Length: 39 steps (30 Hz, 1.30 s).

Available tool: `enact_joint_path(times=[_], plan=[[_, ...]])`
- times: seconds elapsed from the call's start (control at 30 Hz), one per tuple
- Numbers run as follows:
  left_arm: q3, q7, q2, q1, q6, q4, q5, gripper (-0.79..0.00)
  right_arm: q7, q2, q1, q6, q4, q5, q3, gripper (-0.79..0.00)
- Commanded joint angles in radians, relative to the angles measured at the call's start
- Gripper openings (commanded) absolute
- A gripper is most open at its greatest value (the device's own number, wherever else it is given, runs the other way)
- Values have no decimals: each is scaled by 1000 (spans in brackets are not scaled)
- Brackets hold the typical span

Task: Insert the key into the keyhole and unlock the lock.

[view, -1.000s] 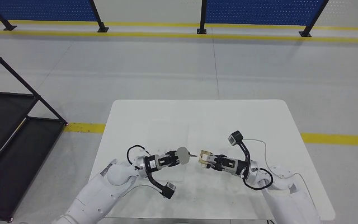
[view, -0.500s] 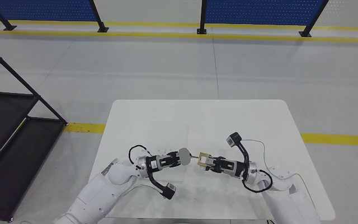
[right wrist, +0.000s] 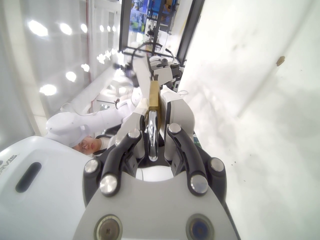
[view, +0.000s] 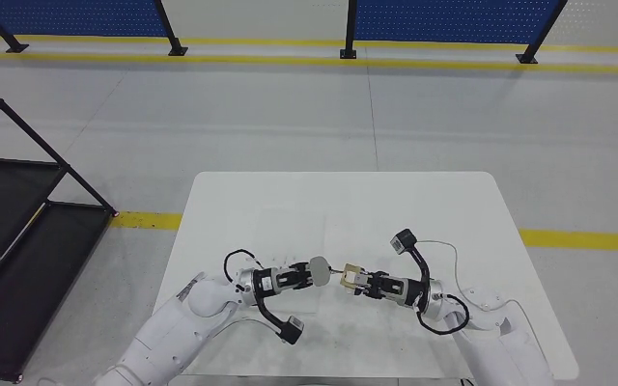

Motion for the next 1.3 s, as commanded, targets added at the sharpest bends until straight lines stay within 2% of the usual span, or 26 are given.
enact_joint_path(times=[0.0,0.5,1.27], plan=[[1,4,0,-2,-2,1,1,-785,-2,1,0,0,0,-2,-1,-785],[7,48,1,-12,-9,6,11,-785,16,12,14,17,6,-3,-7,-785],[4,176,12,-24,-26,3,-26,-785,301,35,152,129,54,34,-38,-785]])
